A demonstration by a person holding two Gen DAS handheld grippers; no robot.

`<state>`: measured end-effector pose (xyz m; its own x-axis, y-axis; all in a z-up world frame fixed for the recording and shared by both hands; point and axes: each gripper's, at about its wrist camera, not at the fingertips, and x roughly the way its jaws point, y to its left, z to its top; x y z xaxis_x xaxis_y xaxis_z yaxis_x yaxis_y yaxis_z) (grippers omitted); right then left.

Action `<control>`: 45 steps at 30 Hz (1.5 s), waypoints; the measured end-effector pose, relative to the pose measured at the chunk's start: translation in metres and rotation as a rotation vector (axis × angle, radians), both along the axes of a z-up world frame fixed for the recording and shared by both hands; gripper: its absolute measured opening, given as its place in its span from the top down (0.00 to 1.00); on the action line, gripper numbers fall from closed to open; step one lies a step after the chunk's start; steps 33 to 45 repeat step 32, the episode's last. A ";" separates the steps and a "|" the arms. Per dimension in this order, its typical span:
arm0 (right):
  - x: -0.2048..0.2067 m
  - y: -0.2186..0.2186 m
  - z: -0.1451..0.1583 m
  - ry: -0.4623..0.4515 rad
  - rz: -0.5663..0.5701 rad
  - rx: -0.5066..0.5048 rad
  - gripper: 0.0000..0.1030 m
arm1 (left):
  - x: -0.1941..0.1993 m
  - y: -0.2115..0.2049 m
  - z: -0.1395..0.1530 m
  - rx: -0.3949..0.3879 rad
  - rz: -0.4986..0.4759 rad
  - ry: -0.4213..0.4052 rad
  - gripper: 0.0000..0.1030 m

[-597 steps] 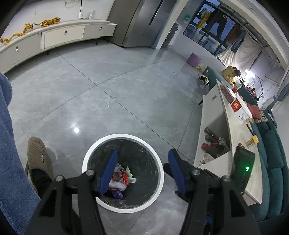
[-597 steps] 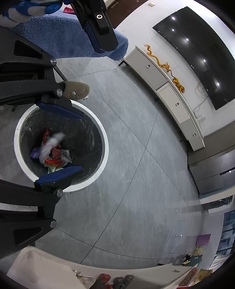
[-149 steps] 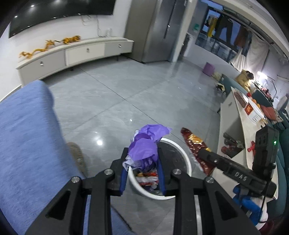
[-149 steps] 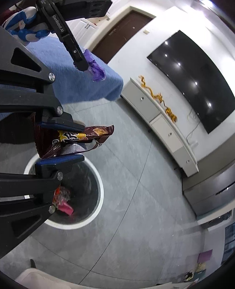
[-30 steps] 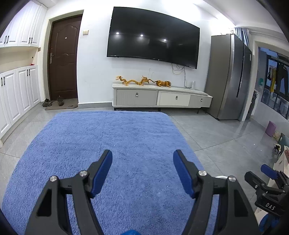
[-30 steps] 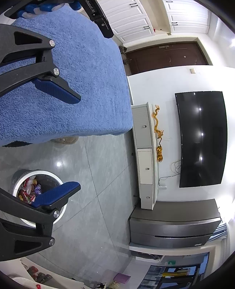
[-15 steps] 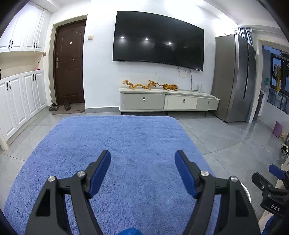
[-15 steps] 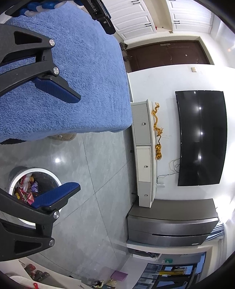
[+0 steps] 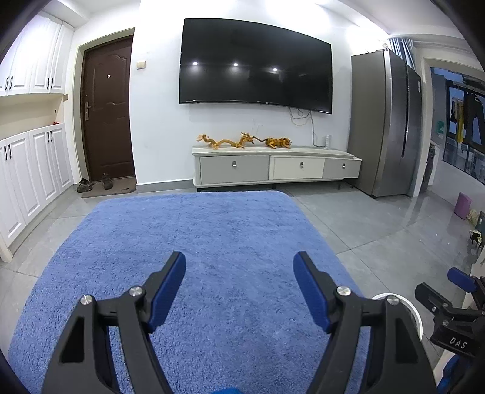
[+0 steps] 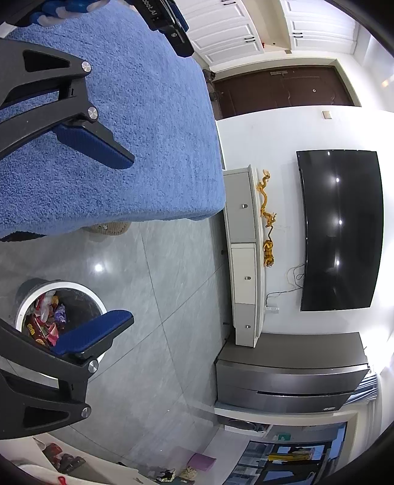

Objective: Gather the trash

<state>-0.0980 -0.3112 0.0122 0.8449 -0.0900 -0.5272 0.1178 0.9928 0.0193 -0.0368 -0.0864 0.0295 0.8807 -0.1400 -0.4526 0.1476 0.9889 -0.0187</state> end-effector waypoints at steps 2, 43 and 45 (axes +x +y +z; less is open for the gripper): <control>0.000 -0.001 -0.001 0.002 -0.001 0.001 0.08 | 0.000 -0.001 0.000 0.003 -0.002 0.001 0.30; -0.004 -0.006 -0.002 -0.001 -0.018 0.007 0.06 | -0.008 -0.013 0.001 0.013 -0.061 0.029 0.30; -0.004 -0.006 -0.002 -0.001 -0.018 0.007 0.06 | -0.008 -0.013 0.001 0.013 -0.061 0.029 0.30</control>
